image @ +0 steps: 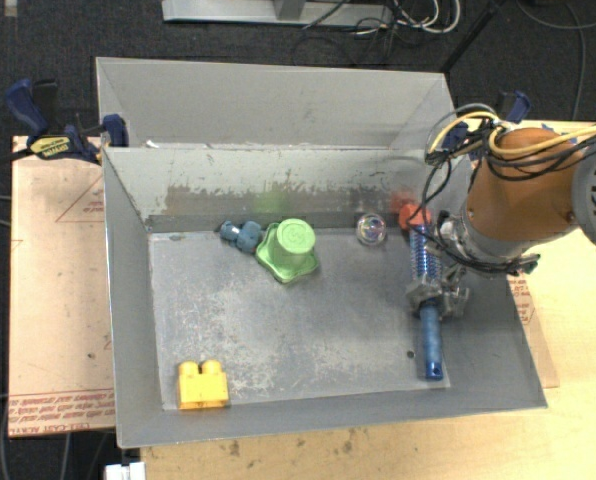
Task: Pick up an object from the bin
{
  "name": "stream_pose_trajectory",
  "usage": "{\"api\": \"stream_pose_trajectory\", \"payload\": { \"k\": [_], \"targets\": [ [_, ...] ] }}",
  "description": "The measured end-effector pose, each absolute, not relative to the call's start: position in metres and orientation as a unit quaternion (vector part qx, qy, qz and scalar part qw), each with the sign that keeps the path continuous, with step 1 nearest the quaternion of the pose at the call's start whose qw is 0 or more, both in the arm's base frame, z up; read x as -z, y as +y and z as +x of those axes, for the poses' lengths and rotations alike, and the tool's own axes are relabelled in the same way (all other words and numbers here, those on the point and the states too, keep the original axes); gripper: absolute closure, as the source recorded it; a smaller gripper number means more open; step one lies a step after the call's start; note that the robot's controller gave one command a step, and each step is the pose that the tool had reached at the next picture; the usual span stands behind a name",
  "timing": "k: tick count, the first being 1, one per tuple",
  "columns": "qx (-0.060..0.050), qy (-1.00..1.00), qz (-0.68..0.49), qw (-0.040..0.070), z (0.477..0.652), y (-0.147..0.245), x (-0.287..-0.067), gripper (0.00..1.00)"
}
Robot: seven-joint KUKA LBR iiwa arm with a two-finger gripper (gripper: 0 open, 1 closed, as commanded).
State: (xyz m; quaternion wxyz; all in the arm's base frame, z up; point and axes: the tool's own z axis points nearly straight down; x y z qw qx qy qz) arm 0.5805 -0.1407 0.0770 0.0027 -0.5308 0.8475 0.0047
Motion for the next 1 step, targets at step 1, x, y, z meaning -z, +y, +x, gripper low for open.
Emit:
{"api": "stream_pose_trajectory", "payload": {
  "k": [1],
  "targets": [
    [0.002,0.877,-0.481,0.004,0.5745,-0.1323,-0.2599,1.00]
  ]
}}
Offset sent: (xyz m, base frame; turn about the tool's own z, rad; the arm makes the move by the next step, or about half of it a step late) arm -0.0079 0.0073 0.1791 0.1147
